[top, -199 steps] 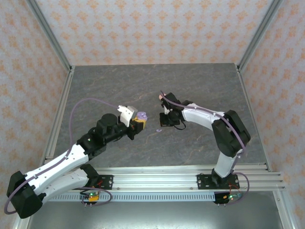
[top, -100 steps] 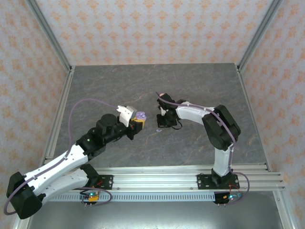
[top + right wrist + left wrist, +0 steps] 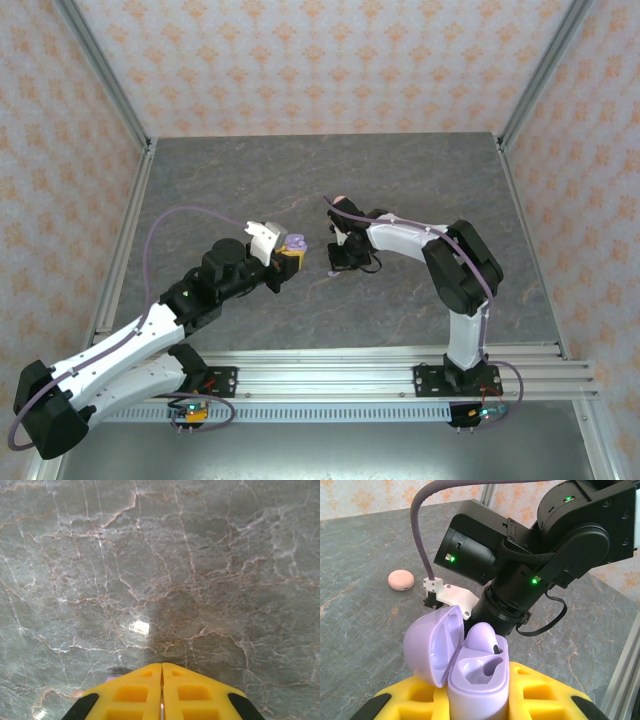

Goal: Insert the wireless bluetooth earbuds into the charging case

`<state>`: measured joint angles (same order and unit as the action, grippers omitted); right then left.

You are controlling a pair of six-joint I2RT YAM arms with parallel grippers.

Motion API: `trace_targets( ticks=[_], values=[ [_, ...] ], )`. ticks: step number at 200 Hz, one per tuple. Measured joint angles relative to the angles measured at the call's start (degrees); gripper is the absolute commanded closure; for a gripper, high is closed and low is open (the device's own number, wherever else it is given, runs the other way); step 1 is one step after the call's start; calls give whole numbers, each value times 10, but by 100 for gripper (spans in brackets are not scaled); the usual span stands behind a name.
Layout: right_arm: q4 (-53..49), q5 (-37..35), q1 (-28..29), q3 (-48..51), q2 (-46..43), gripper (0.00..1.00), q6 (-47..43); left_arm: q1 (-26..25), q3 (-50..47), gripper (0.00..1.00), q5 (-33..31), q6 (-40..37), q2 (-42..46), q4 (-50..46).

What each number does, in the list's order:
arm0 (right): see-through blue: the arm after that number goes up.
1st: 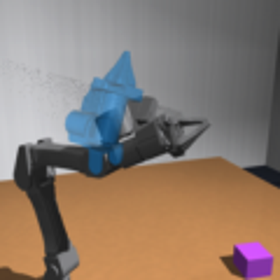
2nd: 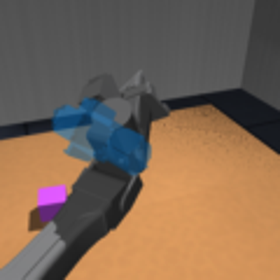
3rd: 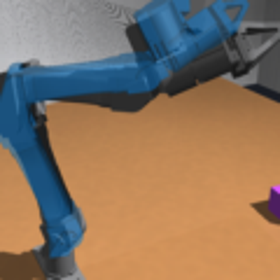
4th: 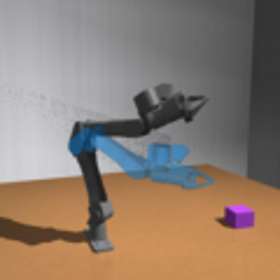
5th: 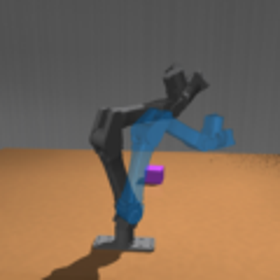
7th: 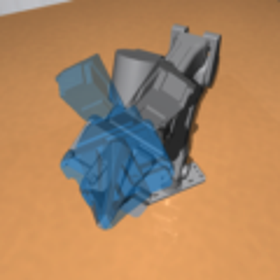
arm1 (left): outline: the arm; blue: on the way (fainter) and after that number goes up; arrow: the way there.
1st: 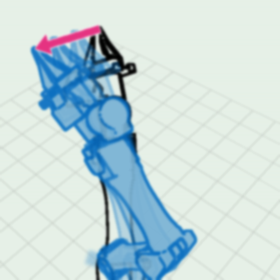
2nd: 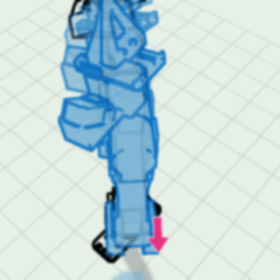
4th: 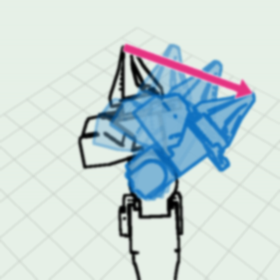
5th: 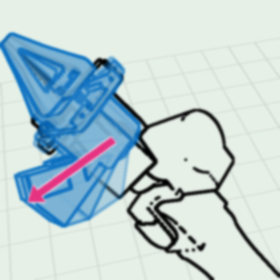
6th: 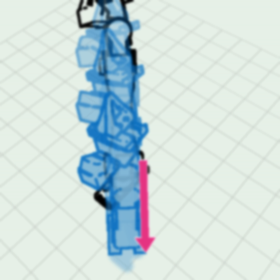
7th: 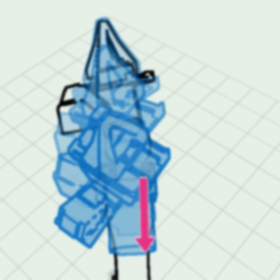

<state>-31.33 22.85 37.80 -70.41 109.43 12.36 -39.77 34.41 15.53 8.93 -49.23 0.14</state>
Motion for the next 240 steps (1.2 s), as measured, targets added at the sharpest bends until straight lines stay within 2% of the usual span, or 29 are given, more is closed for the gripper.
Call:
trace_targets(
  ticks=[80, 200, 214, 240],
  values=[
    [-38, 18, 23, 23, -20, 88, -11, 0, 0, 97, 0, 2, 0, 0],
    [3, 57, 35, 34, -26, 88, 5, 0, 0, 96, 0, 2, 0, 0],
    [5, 57, 35, 34, -26, 85, 7, 0, 0, 96, 0, 2, 0, 0],
    [5, 48, 35, 34, -37, 76, 14, 0, 0, 97, 0, 2, 0, 0]
  ],
)
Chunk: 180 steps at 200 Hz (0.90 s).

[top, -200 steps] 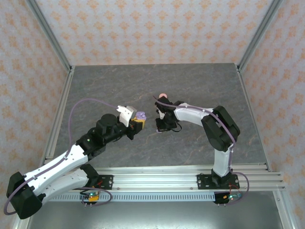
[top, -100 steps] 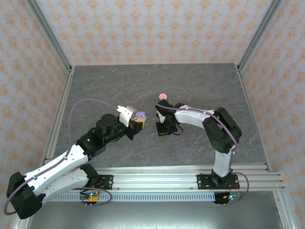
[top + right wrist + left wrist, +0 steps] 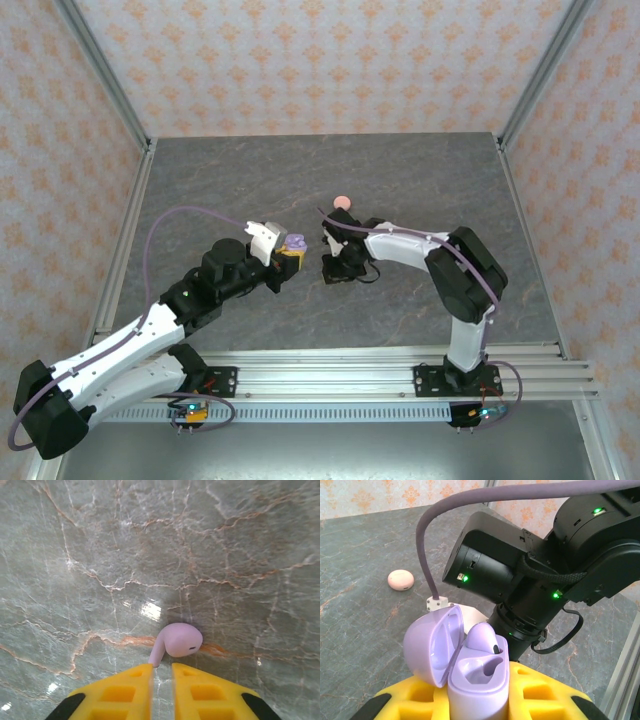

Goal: Insert the wireless bluetooth earbuds into the charging case

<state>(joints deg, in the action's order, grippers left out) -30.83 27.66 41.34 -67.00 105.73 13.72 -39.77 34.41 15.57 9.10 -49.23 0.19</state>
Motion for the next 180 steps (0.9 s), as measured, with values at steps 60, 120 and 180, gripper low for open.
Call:
trace_targets(
  ticks=[60, 120, 180],
  values=[
    [-4, -32, 0, -6, -47, 57, 48, 0, 0, 97, 0, 0, 0, 0],
    [-38, -78, 1, -40, -39, 56, 122, 0, 0, 96, 0, 0, 0, 0],
    [-43, -82, 3, -42, -2, 56, 155, 0, 0, 96, 0, 0, 0, 0]
  ],
)
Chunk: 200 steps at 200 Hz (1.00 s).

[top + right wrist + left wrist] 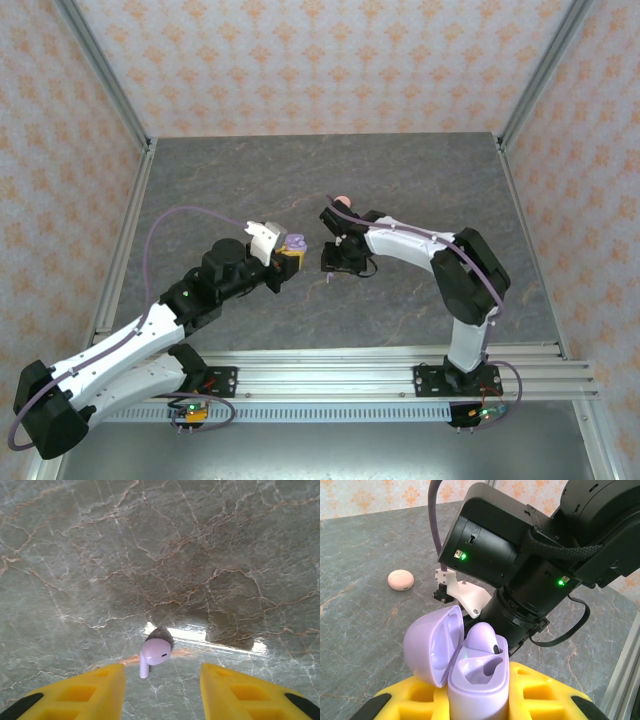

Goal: Insert the wireless bluetooth earbuds into the charging case

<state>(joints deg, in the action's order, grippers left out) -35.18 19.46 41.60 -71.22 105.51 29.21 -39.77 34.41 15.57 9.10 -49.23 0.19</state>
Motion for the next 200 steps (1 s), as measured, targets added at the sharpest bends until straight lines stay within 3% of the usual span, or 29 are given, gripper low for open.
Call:
trace_targets(
  ticks=[200],
  values=[
    [-6, 7, 11, -38, 58, 60, 8, 0, 0, 96, 0, 0, 0, 0]
  ],
)
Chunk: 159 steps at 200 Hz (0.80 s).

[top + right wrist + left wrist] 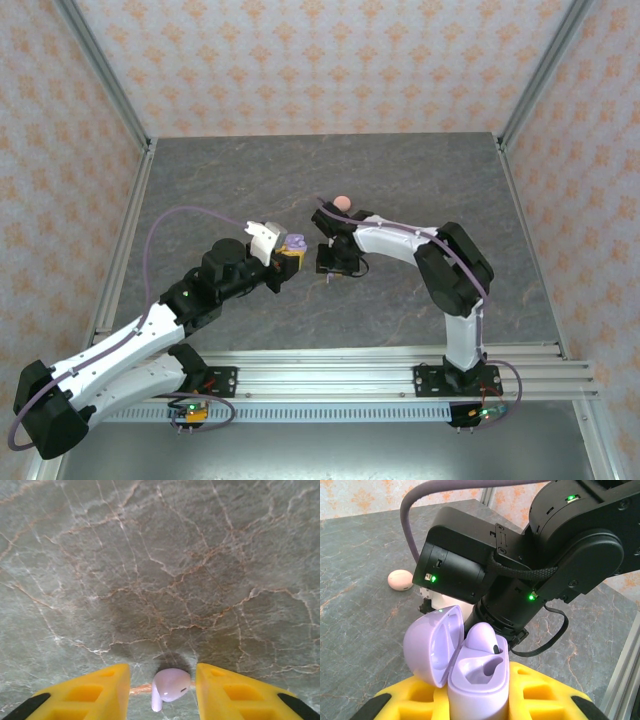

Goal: Insert the wireless bluetooth earbuds into the charging case

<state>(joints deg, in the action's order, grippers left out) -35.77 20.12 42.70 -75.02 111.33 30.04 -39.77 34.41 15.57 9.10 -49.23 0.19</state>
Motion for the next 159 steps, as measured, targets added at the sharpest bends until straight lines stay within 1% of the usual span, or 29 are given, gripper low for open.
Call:
trace_targets(
  ticks=[23, 56, 159],
  values=[
    [-3, -2, 1, 0, 1, 61, 0, 0, 0, 96, 0, 0, 0, 0],
    [-12, -7, 3, -8, 6, 65, 0, 0, 0, 96, 0, 0, 0, 0],
    [-38, -20, 7, -28, 21, 69, 0, 0, 0, 96, 0, 0, 0, 0]
  ],
)
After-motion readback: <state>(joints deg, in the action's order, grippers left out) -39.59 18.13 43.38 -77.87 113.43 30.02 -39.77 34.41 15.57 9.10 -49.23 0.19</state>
